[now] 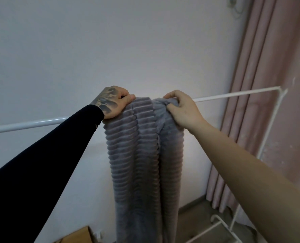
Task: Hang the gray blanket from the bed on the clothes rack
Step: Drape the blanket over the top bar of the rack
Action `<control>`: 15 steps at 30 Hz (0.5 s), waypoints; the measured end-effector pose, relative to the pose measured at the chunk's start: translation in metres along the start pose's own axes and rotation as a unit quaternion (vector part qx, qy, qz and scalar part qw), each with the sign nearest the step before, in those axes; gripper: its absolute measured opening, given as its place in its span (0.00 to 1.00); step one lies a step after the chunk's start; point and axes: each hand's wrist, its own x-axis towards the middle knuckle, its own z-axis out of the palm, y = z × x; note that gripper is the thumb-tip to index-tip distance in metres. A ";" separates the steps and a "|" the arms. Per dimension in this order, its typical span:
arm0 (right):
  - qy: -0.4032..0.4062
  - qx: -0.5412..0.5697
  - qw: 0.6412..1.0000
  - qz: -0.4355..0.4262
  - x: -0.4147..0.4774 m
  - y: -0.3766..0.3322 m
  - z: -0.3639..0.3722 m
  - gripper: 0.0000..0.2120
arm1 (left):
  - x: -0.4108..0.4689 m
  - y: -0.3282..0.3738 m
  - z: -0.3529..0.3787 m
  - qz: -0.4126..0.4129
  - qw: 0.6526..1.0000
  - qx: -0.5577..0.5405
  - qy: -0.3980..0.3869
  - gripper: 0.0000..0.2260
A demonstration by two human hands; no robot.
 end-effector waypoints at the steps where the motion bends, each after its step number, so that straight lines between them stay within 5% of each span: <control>1: 0.002 -0.001 1.000 -0.004 0.002 0.001 0.001 0.11 | -0.001 0.001 0.000 -0.001 1.000 0.000 0.004 0.22; 7: 0.117 0.013 0.993 0.024 0.035 0.037 -0.038 0.12 | -0.018 -0.016 -0.013 -0.014 0.993 0.097 0.070 0.20; 12: 0.257 0.001 0.948 0.186 0.066 0.111 -0.122 0.14 | -0.023 -0.020 -0.023 -0.054 0.985 0.165 0.021 0.18; 15: 0.273 -0.102 0.951 0.105 0.071 0.130 -0.145 0.14 | -0.009 0.001 -0.019 -0.103 0.975 0.196 -0.029 0.16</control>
